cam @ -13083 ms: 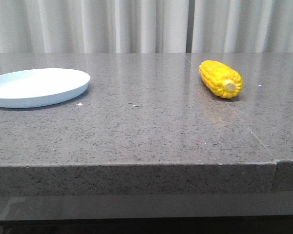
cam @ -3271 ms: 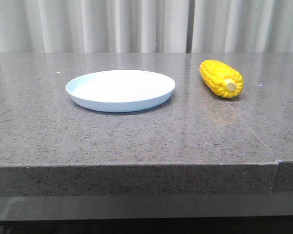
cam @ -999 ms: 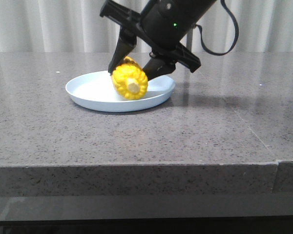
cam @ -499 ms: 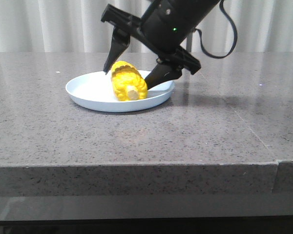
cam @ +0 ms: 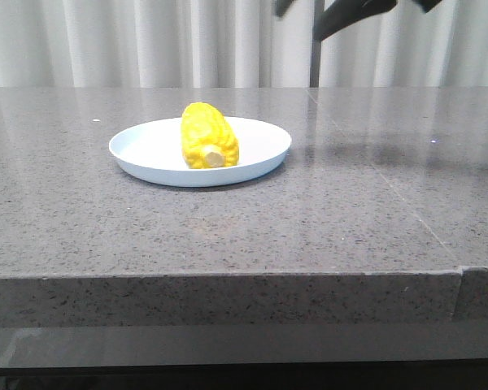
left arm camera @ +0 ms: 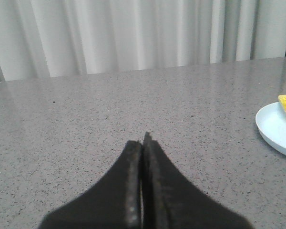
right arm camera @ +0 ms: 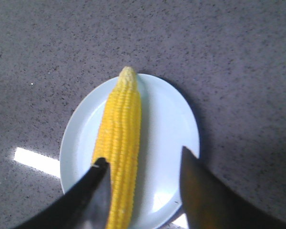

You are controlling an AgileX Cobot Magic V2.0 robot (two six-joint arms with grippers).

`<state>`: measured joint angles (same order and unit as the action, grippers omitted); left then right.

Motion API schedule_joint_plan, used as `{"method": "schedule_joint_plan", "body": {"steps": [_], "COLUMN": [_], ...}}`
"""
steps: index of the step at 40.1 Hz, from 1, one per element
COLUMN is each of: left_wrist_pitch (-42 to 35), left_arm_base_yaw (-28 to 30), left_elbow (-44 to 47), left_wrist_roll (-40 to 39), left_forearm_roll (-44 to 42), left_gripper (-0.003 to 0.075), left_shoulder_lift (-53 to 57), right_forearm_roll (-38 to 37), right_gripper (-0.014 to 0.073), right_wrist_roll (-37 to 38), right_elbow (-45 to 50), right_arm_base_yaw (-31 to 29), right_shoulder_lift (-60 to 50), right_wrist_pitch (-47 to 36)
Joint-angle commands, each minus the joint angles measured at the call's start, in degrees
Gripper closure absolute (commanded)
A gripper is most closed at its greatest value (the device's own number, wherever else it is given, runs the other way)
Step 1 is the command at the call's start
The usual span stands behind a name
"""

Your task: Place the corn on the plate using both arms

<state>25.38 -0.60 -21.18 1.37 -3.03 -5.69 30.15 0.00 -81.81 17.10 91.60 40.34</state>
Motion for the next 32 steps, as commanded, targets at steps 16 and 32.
{"method": "schedule_joint_plan", "body": {"steps": [16,32], "left_wrist_pitch": [-5.0,-5.0], "left_arm_base_yaw": [-0.3,-0.3], "left_elbow": [-1.6,-1.6], "left_wrist_roll": [0.0,0.0], "left_forearm_roll": [0.6,0.6], "left_gripper": [0.0741,0.0741], "left_shoulder_lift": [-0.6,-0.6], "right_forearm_roll": [-20.3,-27.4], "right_gripper": [0.0682,0.0683], "right_wrist_roll": [-0.7,-0.6], "right_elbow": [3.0,36.5], "right_arm_base_yaw": [-6.1,-6.1], "right_shoulder_lift": [-16.3,-45.1], "right_wrist_pitch": [4.9,-14.2]}}
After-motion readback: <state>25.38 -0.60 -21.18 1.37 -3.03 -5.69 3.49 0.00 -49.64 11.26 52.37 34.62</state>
